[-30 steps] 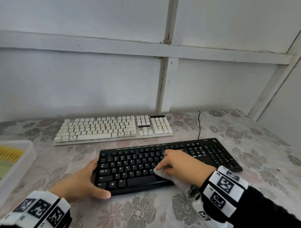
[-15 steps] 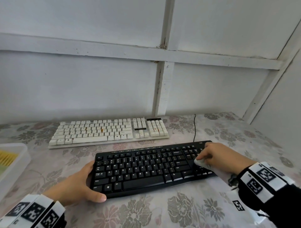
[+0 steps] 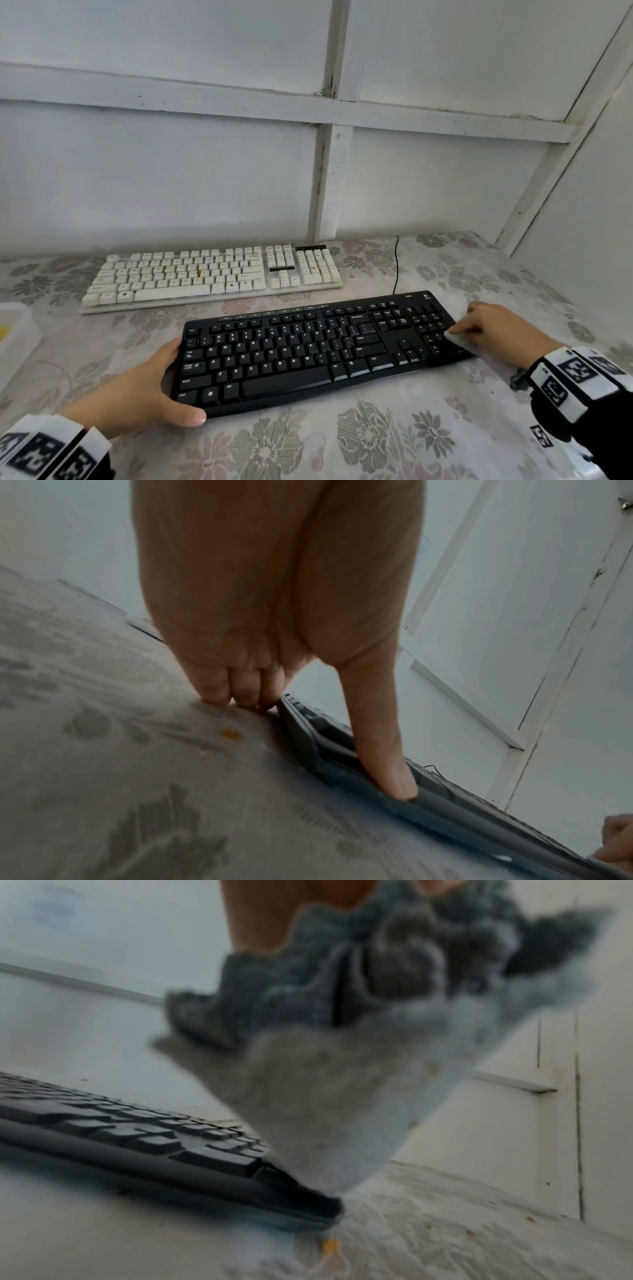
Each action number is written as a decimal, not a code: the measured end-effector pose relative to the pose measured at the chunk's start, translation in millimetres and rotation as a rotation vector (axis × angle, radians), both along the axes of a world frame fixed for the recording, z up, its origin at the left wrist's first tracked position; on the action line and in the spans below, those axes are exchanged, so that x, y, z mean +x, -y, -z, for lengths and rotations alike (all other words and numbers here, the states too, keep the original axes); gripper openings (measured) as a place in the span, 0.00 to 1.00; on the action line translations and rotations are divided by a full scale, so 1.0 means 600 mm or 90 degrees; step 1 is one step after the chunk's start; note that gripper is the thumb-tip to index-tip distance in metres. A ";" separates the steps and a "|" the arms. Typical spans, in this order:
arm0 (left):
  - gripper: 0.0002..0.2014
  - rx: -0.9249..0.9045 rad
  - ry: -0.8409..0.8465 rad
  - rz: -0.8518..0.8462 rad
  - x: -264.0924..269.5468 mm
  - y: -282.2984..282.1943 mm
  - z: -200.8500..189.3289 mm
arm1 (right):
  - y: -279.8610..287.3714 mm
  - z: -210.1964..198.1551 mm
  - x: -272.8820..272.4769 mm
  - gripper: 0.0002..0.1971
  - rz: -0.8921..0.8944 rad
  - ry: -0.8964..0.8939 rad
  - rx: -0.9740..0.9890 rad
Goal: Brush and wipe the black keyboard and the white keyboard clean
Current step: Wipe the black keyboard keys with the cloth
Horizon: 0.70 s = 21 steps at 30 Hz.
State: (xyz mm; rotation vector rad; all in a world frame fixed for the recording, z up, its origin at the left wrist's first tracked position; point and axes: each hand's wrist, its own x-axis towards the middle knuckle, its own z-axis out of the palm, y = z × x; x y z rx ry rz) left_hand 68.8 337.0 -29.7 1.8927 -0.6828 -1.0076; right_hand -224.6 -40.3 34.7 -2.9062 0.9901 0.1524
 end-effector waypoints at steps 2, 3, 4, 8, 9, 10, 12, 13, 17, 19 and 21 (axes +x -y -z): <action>0.73 0.000 -0.002 0.003 -0.001 0.001 0.001 | 0.007 -0.001 0.000 0.10 0.020 0.020 0.009; 0.74 0.003 -0.004 0.005 -0.002 0.001 0.000 | 0.010 -0.003 -0.001 0.09 0.036 0.021 0.008; 0.74 0.005 -0.007 0.003 -0.002 0.002 0.000 | 0.012 -0.006 -0.002 0.09 0.055 0.015 0.000; 0.73 0.003 -0.008 0.003 -0.007 0.003 -0.003 | -0.001 -0.025 0.002 0.06 0.069 0.086 0.060; 0.75 0.004 -0.006 -0.001 -0.008 0.002 -0.003 | -0.016 -0.030 0.011 0.07 0.047 0.101 0.095; 0.76 0.004 -0.004 -0.003 -0.008 0.002 -0.003 | -0.032 -0.031 0.025 0.07 0.016 0.099 0.122; 0.79 0.001 -0.004 -0.002 -0.007 0.001 -0.003 | -0.059 -0.022 0.054 0.10 -0.057 0.071 0.145; 0.79 -0.001 -0.003 -0.001 -0.007 0.001 -0.004 | -0.071 -0.012 0.066 0.11 -0.088 0.057 0.142; 0.80 -0.008 -0.015 0.003 -0.009 0.003 -0.008 | -0.075 0.013 0.078 0.12 -0.109 0.044 0.107; 0.77 -0.020 -0.027 0.001 -0.008 0.003 -0.006 | -0.059 0.010 0.067 0.09 -0.086 0.046 0.090; 0.71 -0.033 -0.034 0.001 -0.007 0.002 -0.003 | -0.035 0.007 0.049 0.07 -0.045 0.048 0.075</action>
